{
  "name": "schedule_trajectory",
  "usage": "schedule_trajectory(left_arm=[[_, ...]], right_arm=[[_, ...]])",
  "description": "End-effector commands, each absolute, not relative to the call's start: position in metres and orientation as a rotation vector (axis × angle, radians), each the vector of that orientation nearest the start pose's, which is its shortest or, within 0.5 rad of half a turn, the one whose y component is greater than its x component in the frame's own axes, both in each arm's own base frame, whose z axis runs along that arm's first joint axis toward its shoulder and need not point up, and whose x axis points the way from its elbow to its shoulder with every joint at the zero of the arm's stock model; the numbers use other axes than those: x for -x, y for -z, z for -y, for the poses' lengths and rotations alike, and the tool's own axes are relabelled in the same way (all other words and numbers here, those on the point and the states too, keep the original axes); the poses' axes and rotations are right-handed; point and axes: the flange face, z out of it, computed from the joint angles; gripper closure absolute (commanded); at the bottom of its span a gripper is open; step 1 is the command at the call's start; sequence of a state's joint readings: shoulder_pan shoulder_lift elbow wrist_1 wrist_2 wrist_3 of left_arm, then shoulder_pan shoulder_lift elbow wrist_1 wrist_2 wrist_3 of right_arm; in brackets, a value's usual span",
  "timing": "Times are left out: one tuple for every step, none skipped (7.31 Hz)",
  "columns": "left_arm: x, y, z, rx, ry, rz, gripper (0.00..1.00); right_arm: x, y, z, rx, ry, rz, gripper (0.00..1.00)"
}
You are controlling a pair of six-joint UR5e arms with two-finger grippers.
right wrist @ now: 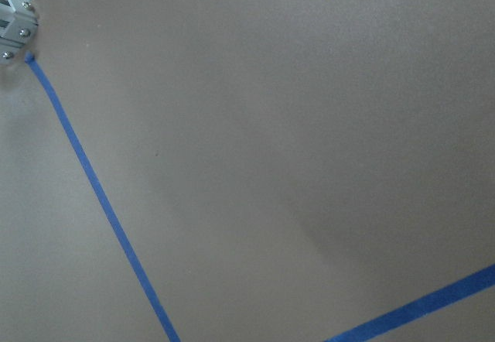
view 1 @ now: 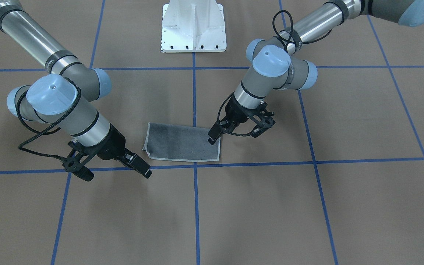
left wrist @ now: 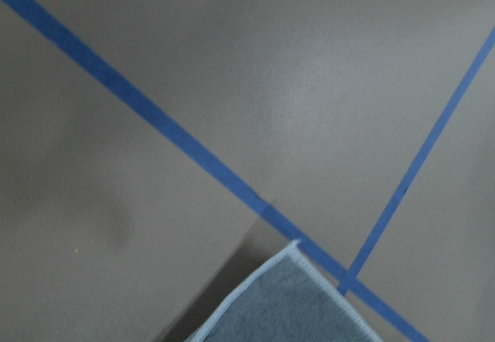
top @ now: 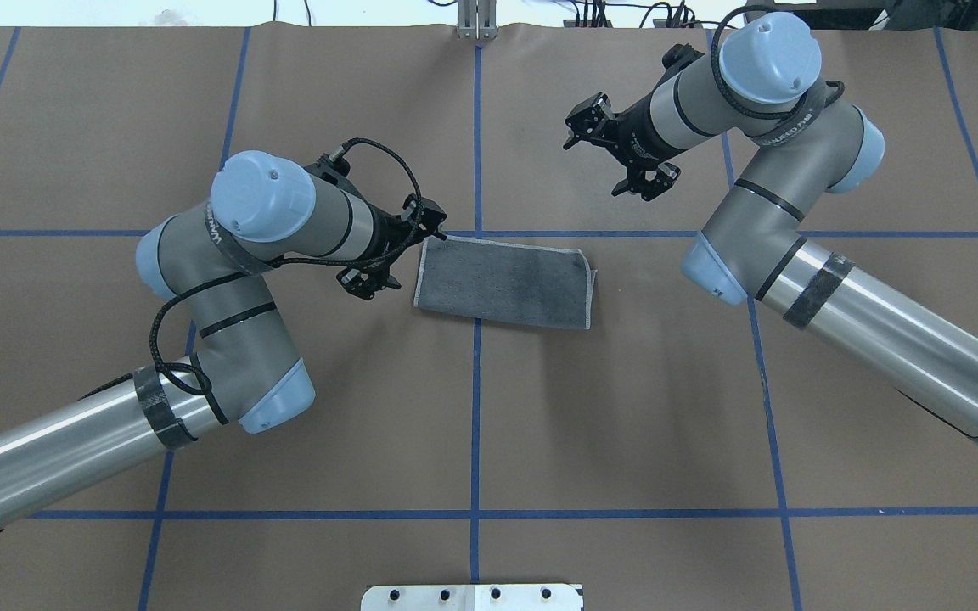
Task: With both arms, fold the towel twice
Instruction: 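Raise the right gripper away while the left gripper moves toward the towel's end, then grasp the folded towel's end nearest the left gripper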
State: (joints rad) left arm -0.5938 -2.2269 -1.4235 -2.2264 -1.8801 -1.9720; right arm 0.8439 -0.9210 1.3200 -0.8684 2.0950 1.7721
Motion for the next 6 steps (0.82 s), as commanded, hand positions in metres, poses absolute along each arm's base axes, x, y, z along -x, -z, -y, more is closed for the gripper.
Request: schedule_trajectory(left_arm=[[-0.571, -0.264, 0.467, 0.149, 0.683, -1.181, 0.00], [-0.579, -0.267, 0.459, 0.153, 0.676, -1.173, 0.00], [-0.582, -0.270, 0.456, 0.154, 0.673, -1.167, 0.01], [-0.583, -0.271, 0.456, 0.155, 0.672, -1.166, 0.06], [-0.582, -0.270, 0.456, 0.155, 0.672, -1.167, 0.18], [-0.582, -0.270, 0.456, 0.155, 0.672, -1.167, 0.27]], right_arm=[[0.423, -0.299, 0.612, 0.109, -0.635, 1.189, 0.01], [0.423, -0.299, 0.612, 0.109, -0.635, 1.189, 0.01], [0.423, -0.299, 0.612, 0.109, -0.635, 1.189, 0.01], [0.423, -0.299, 0.613, 0.108, -0.637, 1.189, 0.01], [0.423, -0.299, 0.613, 0.108, -0.637, 1.189, 0.01], [0.422, -0.300, 0.613, 0.108, -0.637, 1.189, 0.01]])
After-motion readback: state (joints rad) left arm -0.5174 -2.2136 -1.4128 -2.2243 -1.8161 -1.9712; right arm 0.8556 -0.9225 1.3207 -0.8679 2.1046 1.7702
